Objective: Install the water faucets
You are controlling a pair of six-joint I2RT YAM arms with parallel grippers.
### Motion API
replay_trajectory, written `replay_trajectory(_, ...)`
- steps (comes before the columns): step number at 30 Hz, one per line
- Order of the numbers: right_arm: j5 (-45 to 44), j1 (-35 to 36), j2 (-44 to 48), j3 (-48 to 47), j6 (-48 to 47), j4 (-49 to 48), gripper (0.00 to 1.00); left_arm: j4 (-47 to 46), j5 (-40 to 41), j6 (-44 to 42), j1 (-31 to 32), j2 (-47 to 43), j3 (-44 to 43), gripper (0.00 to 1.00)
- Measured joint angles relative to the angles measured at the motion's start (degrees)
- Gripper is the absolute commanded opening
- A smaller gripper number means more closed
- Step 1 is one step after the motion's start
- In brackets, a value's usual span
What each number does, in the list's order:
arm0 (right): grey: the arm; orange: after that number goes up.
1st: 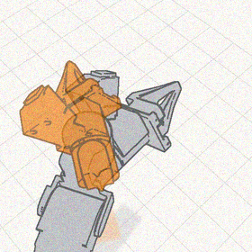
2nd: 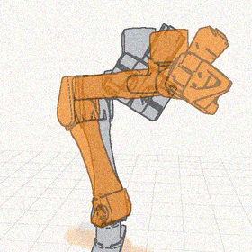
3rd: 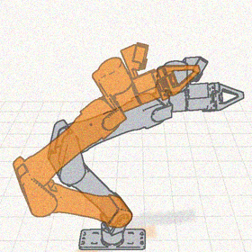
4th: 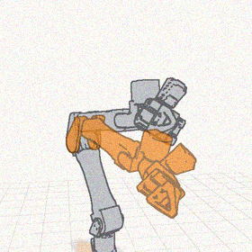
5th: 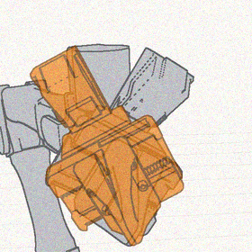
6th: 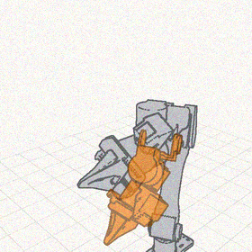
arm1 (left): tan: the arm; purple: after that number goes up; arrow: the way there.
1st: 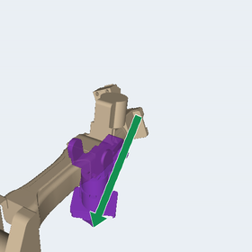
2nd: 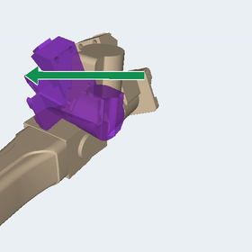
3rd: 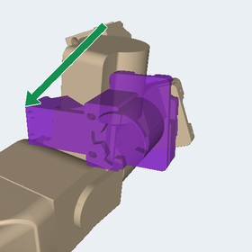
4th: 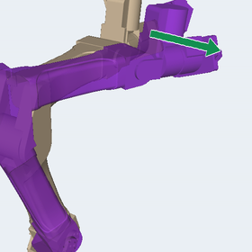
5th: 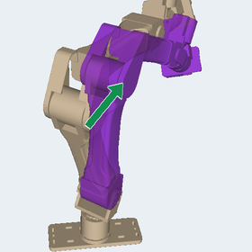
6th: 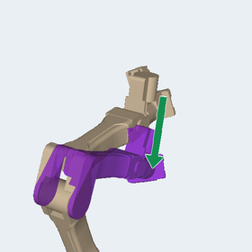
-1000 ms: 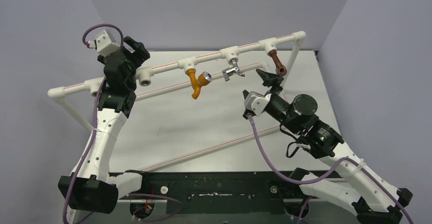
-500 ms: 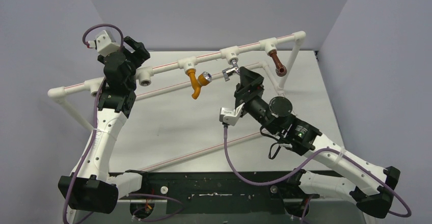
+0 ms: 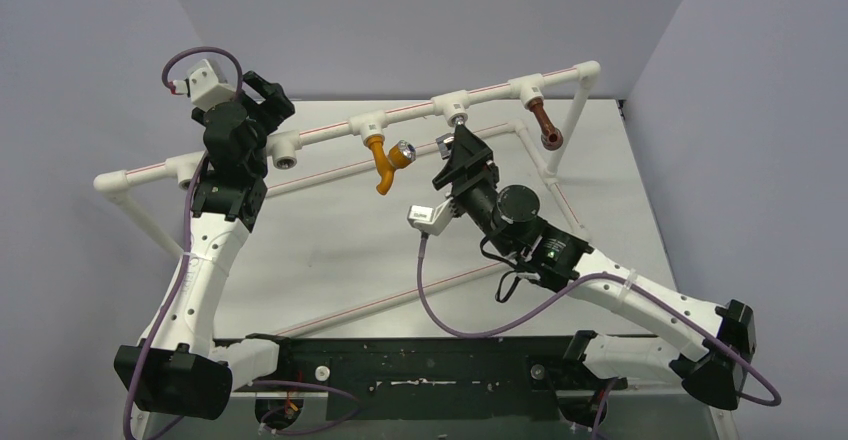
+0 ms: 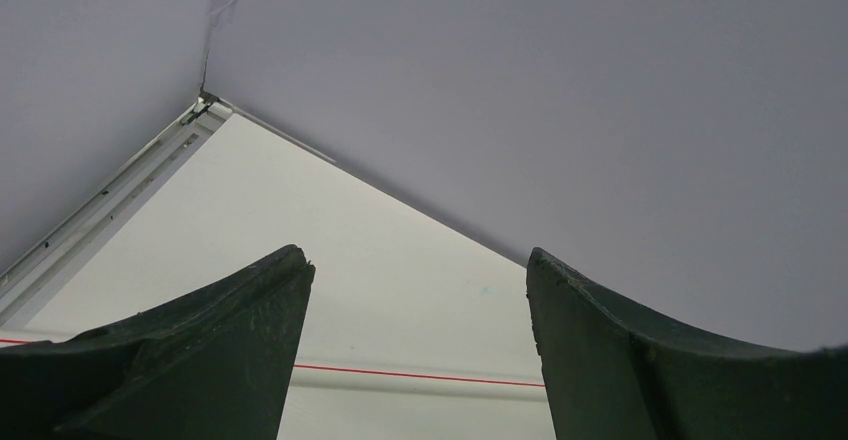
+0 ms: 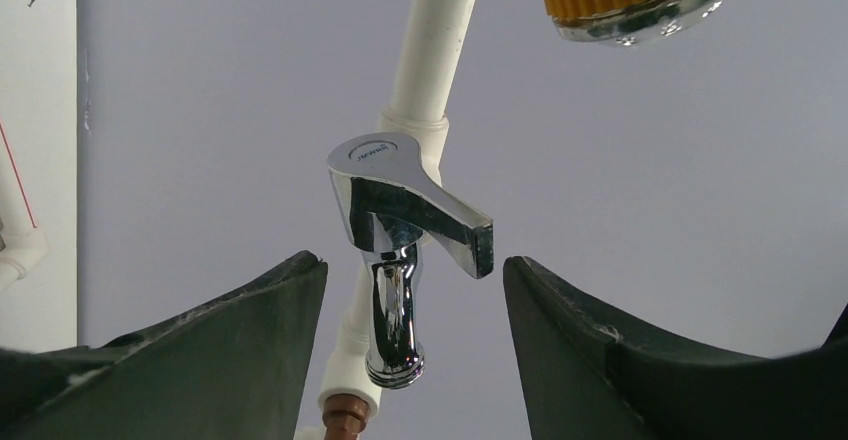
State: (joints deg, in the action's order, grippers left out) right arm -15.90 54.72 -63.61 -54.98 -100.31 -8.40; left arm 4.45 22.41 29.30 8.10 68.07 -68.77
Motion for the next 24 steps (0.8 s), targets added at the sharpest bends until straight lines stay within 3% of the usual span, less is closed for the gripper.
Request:
replay_trajectory(13, -0.2, -3.0, -2.0, 0.1, 3.4, -4.8, 0.34, 0.0, 0.0, 0.0, 0.0, 0.0, 0.0, 0.76)
replay_trajectory(20, -0.6, -3.1, -2.3, 0.6, 6.1, -5.3, 0.00, -0.1, 0.0, 0.0, -0.1, 0.0, 0.0, 0.76)
replay_trajectory(24, -0.6, -3.3, -2.4, 0.7, 8.1, -6.1, 0.00, -0.2, -0.2, 0.0, -0.2, 0.0, 0.0, 0.76)
